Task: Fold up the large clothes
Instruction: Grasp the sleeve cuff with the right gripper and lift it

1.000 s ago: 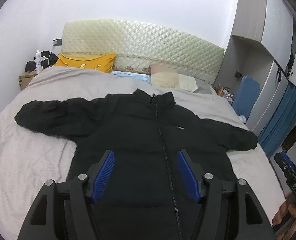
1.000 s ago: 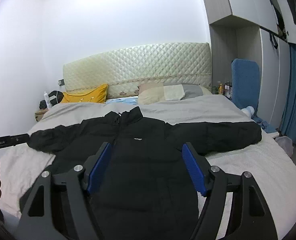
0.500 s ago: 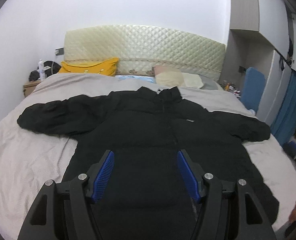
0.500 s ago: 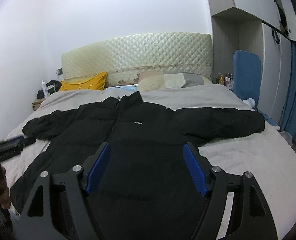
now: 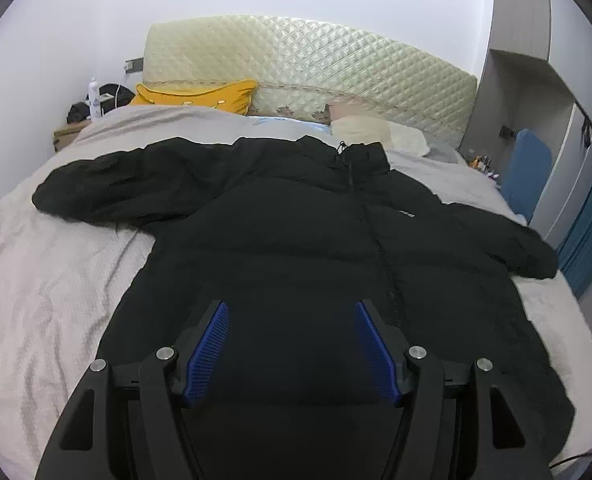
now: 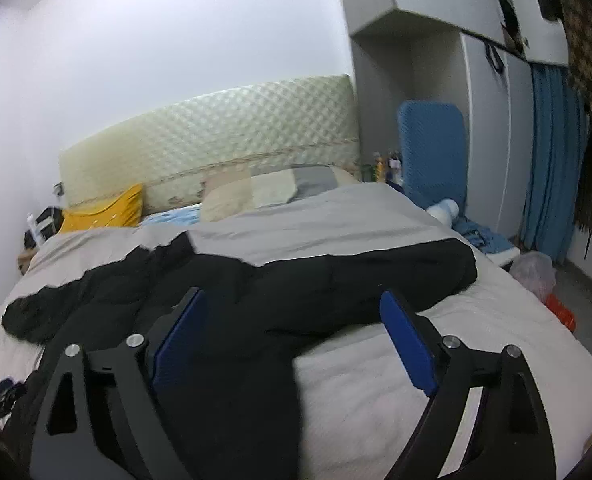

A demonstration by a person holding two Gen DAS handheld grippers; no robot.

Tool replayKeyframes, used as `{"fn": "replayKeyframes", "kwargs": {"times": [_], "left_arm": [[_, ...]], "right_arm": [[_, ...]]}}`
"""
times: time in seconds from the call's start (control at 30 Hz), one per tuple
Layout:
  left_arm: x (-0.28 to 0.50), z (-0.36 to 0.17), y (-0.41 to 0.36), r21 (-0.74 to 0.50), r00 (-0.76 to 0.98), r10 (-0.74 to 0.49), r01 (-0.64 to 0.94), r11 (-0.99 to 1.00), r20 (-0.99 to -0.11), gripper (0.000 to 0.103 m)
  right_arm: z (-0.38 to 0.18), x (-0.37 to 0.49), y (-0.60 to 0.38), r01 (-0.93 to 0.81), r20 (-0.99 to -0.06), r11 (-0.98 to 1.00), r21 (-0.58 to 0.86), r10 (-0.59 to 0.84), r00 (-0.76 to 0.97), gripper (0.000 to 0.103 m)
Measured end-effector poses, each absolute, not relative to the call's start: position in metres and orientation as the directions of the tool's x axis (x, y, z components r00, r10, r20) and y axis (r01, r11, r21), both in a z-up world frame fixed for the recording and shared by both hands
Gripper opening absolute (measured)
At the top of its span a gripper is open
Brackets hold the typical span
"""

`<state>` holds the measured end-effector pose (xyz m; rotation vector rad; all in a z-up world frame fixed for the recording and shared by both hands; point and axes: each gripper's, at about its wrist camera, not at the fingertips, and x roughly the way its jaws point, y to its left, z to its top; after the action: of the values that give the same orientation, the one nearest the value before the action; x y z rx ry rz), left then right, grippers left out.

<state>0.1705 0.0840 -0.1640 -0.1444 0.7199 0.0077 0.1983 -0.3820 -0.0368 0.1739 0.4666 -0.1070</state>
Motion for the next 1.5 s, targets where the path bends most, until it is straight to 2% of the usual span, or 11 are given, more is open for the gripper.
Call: {"fn": "replayKeyframes", "kwargs": {"times": [0.13,0.4,0.53,0.7,0.87,0.9,0.93,0.97,1.13,1.27,1.5], "left_arm": [[0.177,-0.169,0.084,-0.133,0.752,-0.032,-0.074,0.988,-0.658,0.065],[0.199,-0.175,0.085,-0.094,0.741,0.052,-0.154,0.984,-0.670,0.065],[0.214,-0.180,0.086,-0.070,0.731,0.090,-0.186,0.980,-0.677,0.065],[0.233,-0.189,0.087,-0.078,0.720,0.098,-0.207,0.975,-0.687,0.065],[0.245,-0.198,0.088,-0.094,0.720,0.094,-0.216,0.972,-0.688,0.065],[0.247,-0.200,0.088,-0.097,0.720,0.092,-0.216,0.972,-0.688,0.065],[0.250,-0.201,0.087,-0.096,0.721,0.090,-0.212,0.973,-0.688,0.065],[0.252,-0.203,0.086,-0.090,0.719,0.090,-0.208,0.974,-0.689,0.065],[0.262,-0.206,0.087,-0.068,0.701,0.102,-0.211,0.975,-0.706,0.065],[0.259,-0.188,0.096,0.051,0.712,0.227,-0.260,0.964,-0.665,0.065],[0.238,-0.171,0.126,0.001,0.727,0.215,-0.282,0.959,-0.652,0.065]], "right_arm": [[-0.070,0.241,-0.445,0.220,-0.548,0.945,0.244,-0.053,0.835,0.103],[-0.171,0.325,-0.565,0.347,-0.651,0.797,0.494,0.074,0.756,0.103],[-0.215,0.353,-0.618,0.409,-0.617,0.670,0.620,0.094,0.781,0.102],[-0.256,0.378,-0.667,0.511,-0.618,0.554,0.657,0.008,0.786,0.102],[-0.264,0.391,-0.694,0.481,-0.532,0.547,0.685,-0.075,0.843,0.101],[-0.264,0.397,-0.696,0.459,-0.514,0.562,0.688,-0.069,0.855,0.099],[-0.265,0.400,-0.697,0.454,-0.512,0.569,0.686,-0.065,0.856,0.081],[-0.265,0.403,-0.698,0.454,-0.515,0.570,0.685,-0.062,0.855,0.048],[-0.257,0.396,-0.698,0.439,-0.500,0.587,0.680,-0.066,0.864,0.016],[-0.210,0.379,-0.699,0.461,-0.479,0.629,0.626,-0.156,0.864,0.008],[-0.111,0.359,-0.682,0.435,-0.442,0.715,0.547,-0.195,0.876,0.006]]}}
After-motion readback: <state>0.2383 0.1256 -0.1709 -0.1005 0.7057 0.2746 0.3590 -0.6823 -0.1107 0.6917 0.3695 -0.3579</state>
